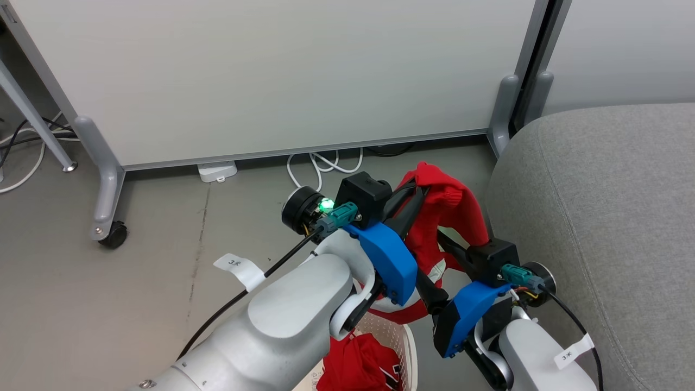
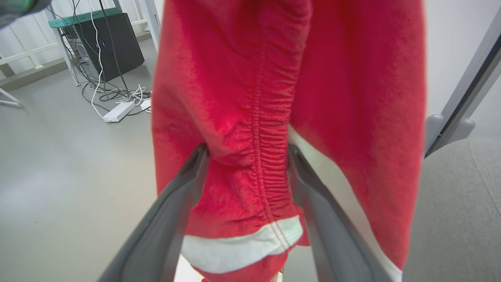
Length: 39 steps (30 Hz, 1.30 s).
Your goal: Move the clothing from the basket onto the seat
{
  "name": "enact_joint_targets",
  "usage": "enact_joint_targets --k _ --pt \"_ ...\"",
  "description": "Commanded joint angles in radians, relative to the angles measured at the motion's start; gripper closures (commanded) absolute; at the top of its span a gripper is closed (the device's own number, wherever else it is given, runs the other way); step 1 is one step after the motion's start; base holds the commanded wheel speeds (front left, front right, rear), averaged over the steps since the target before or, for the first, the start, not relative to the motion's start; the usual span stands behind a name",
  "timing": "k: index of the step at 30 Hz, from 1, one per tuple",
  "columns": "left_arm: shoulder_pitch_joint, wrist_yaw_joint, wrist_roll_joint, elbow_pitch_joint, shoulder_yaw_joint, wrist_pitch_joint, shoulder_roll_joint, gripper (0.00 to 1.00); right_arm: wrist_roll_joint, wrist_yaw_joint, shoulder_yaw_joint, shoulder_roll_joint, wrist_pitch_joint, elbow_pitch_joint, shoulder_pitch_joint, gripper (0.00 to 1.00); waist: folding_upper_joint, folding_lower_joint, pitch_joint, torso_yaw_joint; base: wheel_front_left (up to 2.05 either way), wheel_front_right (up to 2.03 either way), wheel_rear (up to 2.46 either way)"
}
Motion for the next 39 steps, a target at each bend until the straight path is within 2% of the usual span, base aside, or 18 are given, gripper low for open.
enact_joint_targets --k 1,16,25,32,33,34,35,36,37,39 --pt "-0.019 0.004 -0.008 0.002 -0.009 -0.007 0.000 1.00 0.009 0.000 0.009 -0.002 -0.008 0.015 -0.025 0.00 -0.0001 -0.0001 -0.001 0.000 0.00 0.00 0.00" --pt "-0.033 0.005 -0.056 0.018 -0.058 -0.019 0.000 1.00 0.196 0.000 0.240 -0.048 -0.028 0.050 -0.099 0.00 -0.0001 -0.0001 -0.009 -0.004 0.00 0.00 0.00" --pt "-0.041 0.002 -0.078 0.026 -0.079 -0.026 0.000 1.00 0.283 0.000 0.283 -0.047 -0.071 0.074 -0.142 0.00 -0.0001 -0.0001 -0.012 -0.002 0.00 0.00 0.00" --pt "-0.051 0.006 -0.092 0.024 -0.090 -0.029 0.000 1.00 0.269 0.001 0.280 -0.033 -0.098 0.136 -0.182 0.00 -0.0001 -0.0001 -0.009 -0.001 0.00 0.00 0.00" --pt "-0.052 0.006 -0.094 0.023 -0.092 -0.029 0.000 1.00 0.267 0.000 0.280 -0.031 -0.099 0.148 -0.186 0.13 -0.0001 -0.0001 -0.009 -0.001 0.00 0.00 0.00" --pt "-0.052 0.006 -0.097 0.023 -0.093 -0.030 0.000 1.00 0.264 0.001 0.281 -0.028 -0.098 0.159 -0.189 0.55 -0.0001 -0.0001 -0.008 -0.001 0.00 0.00 0.00" --pt "-0.052 0.006 -0.097 0.023 -0.093 -0.030 0.000 1.00 0.264 0.001 0.281 -0.028 -0.098 0.159 -0.189 0.55 -0.0001 -0.0001 -0.008 -0.001 0.00 0.00 0.00" --pt "-0.052 0.006 -0.099 0.023 -0.095 -0.031 0.000 1.00 0.262 0.000 0.280 -0.025 -0.100 0.169 -0.194 0.72 -0.0001 -0.0001 -0.007 0.000 0.00 0.00 0.00" --pt "-0.052 0.006 -0.101 0.024 -0.098 -0.031 0.000 1.00 0.258 0.001 0.278 -0.023 -0.103 0.179 -0.199 1.00 -0.0001 -0.0001 -0.007 0.000 0.00 0.00 0.00" --pt "-0.055 0.008 -0.102 0.025 -0.100 -0.033 0.000 1.00 0.253 0.001 0.276 -0.020 -0.108 0.196 -0.204 1.00 -0.0001 -0.0001 -0.007 0.000 0.00 0.00 0.00"
